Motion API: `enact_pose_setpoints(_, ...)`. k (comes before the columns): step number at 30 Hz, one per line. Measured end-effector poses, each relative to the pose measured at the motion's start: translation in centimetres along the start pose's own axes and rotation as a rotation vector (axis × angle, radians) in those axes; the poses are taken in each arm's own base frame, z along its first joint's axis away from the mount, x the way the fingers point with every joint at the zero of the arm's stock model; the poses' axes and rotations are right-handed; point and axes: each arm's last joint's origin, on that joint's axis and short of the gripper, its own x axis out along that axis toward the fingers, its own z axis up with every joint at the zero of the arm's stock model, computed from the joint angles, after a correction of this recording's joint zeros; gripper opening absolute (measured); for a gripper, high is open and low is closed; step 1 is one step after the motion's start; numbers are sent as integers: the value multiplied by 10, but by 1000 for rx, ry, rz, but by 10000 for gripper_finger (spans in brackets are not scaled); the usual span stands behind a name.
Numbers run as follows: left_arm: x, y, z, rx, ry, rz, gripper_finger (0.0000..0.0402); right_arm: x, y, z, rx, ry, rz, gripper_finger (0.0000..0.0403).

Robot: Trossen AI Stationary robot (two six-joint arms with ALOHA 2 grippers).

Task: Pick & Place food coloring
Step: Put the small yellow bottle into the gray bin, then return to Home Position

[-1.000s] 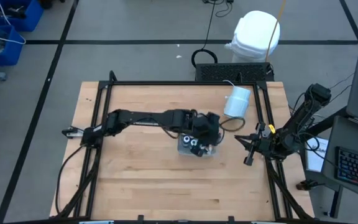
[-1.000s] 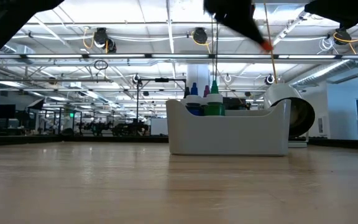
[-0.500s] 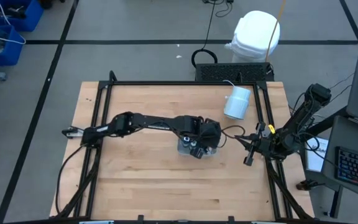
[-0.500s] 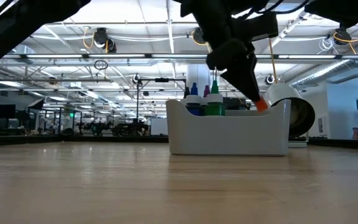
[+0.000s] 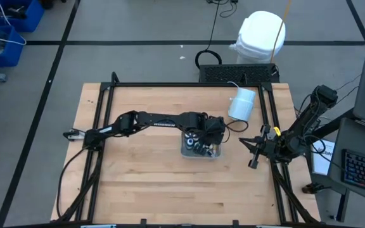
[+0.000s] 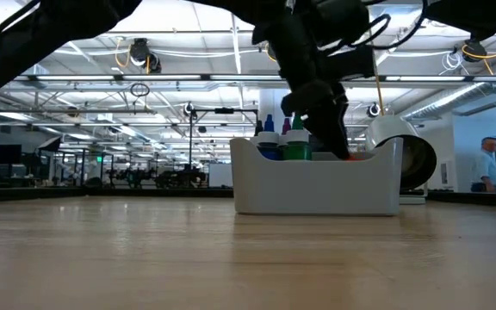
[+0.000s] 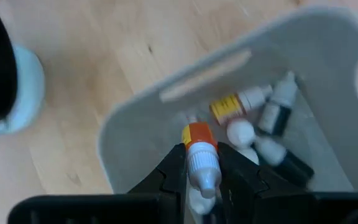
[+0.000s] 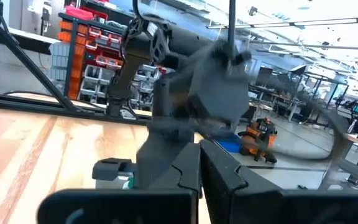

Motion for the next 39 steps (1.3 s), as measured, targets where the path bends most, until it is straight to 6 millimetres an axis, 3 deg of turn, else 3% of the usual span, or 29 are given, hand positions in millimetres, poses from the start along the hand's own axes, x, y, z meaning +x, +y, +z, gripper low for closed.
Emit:
enact_pose_setpoints(13, 7, 0, -2, 0, -14, -32, 70, 0, 0, -1, 12, 1, 4, 4)
enact_pose_setpoints(19, 22, -2, -5, -5, -1, -49, 70, 0, 0, -1, 13, 1, 4, 4)
enact_pose_setpoints(29, 23, -2, -6, -4, 9, -34, 70, 0, 0, -1, 12, 1, 4, 4)
enact_pose_setpoints(39, 23, -1, -5, -17, 10, -18, 171, 0, 0, -1, 10, 1, 4, 4)
